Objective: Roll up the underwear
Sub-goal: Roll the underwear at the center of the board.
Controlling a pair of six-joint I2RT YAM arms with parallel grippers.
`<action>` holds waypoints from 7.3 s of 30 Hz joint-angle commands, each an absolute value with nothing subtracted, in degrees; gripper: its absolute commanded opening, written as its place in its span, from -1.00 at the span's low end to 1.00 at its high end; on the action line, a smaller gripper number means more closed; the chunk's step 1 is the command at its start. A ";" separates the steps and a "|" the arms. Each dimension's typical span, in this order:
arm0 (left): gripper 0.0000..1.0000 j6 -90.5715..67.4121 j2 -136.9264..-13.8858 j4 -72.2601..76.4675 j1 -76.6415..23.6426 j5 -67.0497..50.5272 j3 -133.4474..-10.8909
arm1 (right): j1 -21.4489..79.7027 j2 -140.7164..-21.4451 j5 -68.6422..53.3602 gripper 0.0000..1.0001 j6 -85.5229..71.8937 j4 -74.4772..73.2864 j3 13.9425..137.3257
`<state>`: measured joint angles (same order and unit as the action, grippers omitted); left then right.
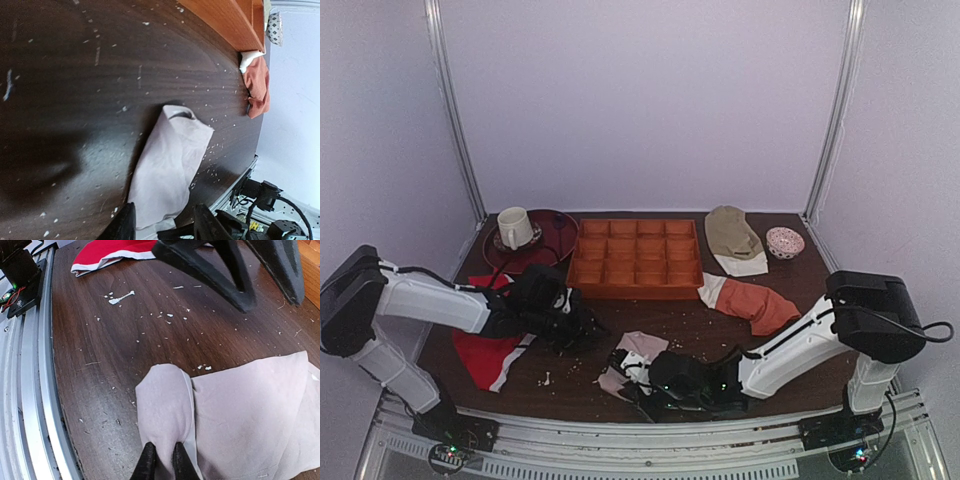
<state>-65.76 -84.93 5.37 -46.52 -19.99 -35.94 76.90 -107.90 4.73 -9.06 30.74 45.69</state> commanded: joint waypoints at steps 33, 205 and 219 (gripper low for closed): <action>-1.00 -64.93 -106.20 10.48 -46.24 -26.15 -44.35 | 68.97 -115.13 -15.68 -1.00 -40.60 45.43 35.41; -0.71 -78.51 -86.90 18.50 -54.14 -21.63 -24.15 | 75.16 -110.94 -8.44 -1.00 -0.85 21.19 47.12; 0.01 -71.44 -66.95 -6.56 -48.07 -15.06 -27.15 | 67.47 -110.81 -30.70 -1.00 -4.27 29.56 44.70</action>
<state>-74.35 -69.01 -0.47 -49.80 -17.10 -25.93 69.14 -108.60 -21.52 -1.34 30.06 47.37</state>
